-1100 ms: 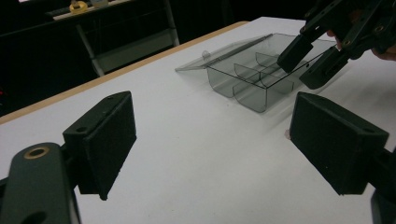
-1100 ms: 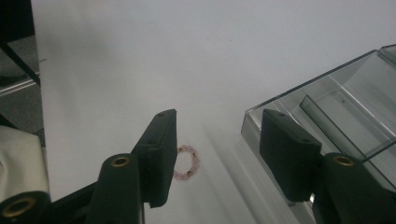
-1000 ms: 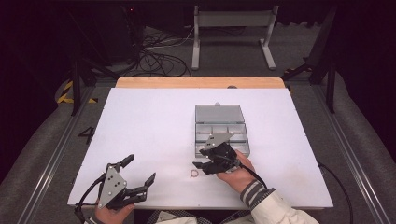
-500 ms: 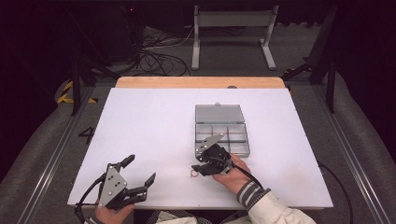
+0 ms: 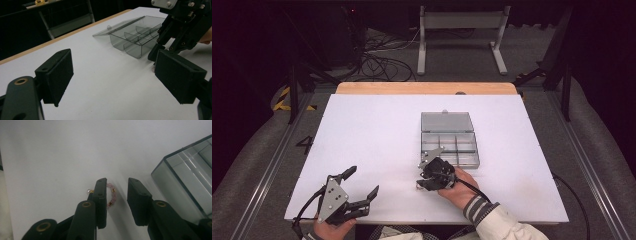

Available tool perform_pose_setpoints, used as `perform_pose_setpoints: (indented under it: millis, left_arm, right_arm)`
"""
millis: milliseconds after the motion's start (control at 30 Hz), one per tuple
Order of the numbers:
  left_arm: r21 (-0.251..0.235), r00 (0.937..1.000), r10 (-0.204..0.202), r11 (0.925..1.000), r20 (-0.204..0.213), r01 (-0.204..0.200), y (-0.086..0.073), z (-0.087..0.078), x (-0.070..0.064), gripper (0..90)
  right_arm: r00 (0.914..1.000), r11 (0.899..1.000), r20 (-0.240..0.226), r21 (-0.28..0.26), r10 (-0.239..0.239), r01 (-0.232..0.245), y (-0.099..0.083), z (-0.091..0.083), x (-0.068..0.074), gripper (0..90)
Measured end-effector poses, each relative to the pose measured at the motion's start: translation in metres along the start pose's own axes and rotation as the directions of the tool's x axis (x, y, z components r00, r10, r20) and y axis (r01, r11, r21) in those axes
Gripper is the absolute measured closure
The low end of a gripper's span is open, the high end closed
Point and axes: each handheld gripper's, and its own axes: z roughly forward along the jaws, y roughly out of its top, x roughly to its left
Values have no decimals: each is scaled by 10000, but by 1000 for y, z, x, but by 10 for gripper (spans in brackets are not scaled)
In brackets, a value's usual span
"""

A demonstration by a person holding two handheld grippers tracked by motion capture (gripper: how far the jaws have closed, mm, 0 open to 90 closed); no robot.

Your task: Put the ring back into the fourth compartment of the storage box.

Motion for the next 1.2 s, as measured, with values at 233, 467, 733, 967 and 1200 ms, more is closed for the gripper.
perform_pose_setpoints:
  millis: [233,467,733,967,1200]
  left_arm:
    - [-5,10000,19,10000,12,-19,0,0,0,163]
    - [51,10000,75,10000,49,-76,0,1,0,163]
    - [64,10000,27,10000,68,-28,0,1,-1,163]
    - [70,10000,66,10000,60,-67,0,1,-1,163]
    - [65,10000,47,10000,58,-47,0,1,-1,163]
  right_arm:
    - [10000,9995,55,304,-78,76,0,4,3,755]
    - [9997,9992,254,385,-61,51,1,6,6,810]
    - [9990,9989,392,423,-203,187,2,8,9,853]
    - [9991,9992,419,396,-82,66,2,7,9,866]
    - [9988,9994,456,317,-161,146,1,7,11,869]
